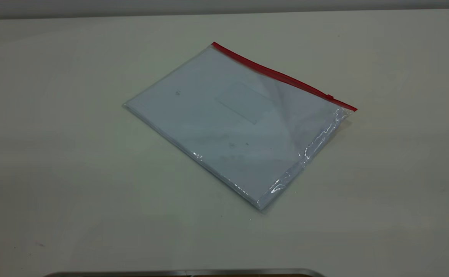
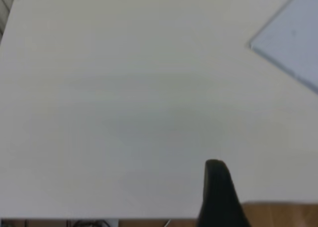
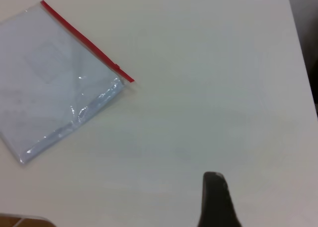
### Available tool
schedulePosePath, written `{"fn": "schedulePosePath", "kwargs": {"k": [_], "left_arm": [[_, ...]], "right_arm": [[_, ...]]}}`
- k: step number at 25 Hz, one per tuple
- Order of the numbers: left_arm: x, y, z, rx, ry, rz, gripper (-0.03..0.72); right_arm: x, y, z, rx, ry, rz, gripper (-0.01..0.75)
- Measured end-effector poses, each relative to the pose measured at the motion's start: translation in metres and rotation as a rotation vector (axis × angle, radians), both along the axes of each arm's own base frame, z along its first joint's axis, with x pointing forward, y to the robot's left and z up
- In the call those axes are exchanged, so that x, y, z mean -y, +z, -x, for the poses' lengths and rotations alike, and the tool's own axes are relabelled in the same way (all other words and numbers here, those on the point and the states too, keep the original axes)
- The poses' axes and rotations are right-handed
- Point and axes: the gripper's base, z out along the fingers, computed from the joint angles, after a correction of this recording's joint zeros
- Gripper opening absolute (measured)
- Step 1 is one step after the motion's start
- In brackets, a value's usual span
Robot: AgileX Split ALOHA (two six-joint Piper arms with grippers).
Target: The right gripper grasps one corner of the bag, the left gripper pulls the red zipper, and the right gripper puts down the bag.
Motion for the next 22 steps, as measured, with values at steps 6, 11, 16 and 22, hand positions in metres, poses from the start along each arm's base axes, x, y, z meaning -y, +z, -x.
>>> {"fn": "schedulePosePath", "kwargs": {"k": [6, 11, 16, 22], "left_arm": [[-0.002, 0.051, -0.066, -0.086, 0.007, 0.009, 0.55], [-0.001, 0.073, -0.143, -0.158, 0.0, 0.051, 0.55], [0.002, 0.06, -0.215, -0.215, -0.042, 0.083, 0.55], [0.007, 0.025, -0.275, -0.244, -0.15, 0.077, 0.55]], "right_arm": [[-0.003, 0.025, -0.016, -0.054, -0.001, -0.052, 0.524], [-0.01, 0.035, -0.07, -0.157, 0.008, -0.116, 0.524], [-0.019, 0.021, -0.129, -0.276, 0.041, -0.187, 0.524], [-0.031, -0.015, -0.196, -0.362, 0.108, -0.263, 0.524]]}}
